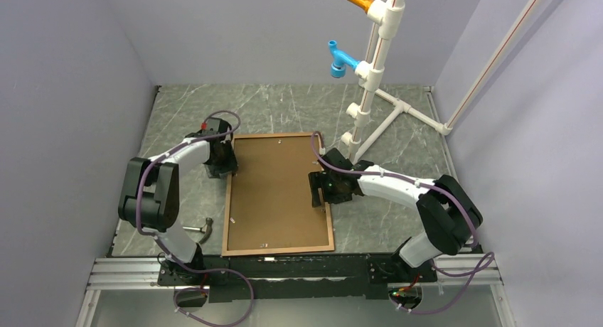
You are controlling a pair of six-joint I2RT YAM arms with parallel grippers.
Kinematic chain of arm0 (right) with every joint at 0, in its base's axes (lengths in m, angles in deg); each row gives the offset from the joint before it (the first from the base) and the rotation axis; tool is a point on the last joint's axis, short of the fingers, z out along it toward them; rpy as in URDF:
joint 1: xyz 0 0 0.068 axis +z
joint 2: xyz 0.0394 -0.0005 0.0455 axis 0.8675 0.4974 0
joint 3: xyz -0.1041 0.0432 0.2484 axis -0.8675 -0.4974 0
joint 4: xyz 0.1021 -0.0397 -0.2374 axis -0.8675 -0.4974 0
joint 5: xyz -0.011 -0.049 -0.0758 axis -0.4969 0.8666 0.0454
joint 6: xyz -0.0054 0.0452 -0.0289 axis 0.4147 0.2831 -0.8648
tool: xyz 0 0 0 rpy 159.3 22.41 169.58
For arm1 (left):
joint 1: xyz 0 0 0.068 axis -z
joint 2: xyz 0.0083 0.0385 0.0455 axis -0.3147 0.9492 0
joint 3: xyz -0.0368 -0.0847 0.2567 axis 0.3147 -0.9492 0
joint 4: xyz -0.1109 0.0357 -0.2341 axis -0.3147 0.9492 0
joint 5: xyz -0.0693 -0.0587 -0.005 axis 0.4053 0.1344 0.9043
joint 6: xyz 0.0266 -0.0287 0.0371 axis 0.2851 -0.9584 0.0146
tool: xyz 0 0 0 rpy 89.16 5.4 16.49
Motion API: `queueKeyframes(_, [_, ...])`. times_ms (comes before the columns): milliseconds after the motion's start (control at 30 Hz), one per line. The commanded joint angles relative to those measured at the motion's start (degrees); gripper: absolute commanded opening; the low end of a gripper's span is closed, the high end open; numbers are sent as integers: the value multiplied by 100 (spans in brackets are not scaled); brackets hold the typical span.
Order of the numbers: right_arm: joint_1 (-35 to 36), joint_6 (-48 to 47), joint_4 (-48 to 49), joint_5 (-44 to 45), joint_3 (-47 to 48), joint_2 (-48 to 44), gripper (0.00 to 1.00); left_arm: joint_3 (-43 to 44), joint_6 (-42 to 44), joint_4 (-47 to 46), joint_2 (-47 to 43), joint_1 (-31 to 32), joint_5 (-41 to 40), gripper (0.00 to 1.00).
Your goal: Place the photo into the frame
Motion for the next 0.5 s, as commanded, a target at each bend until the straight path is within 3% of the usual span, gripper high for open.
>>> queueKeyframes(0, [-14, -118, -199, 100, 294, -81, 79, -295, 106, 241, -464, -28, -56, 66])
queueKeyframes(67, [-8, -133, -235, 120, 260, -149, 81, -433, 81, 324, -812, -28, 5, 75])
queueKeyframes(167, [-9, -114, -272, 220, 212, -177, 84, -688, 38, 409, -1272, -28, 165, 79])
queueKeyframes(467, [-63, -212, -271, 804, 994, 668, 89, -2033, -322, 303, -2423, -13, 559, 77])
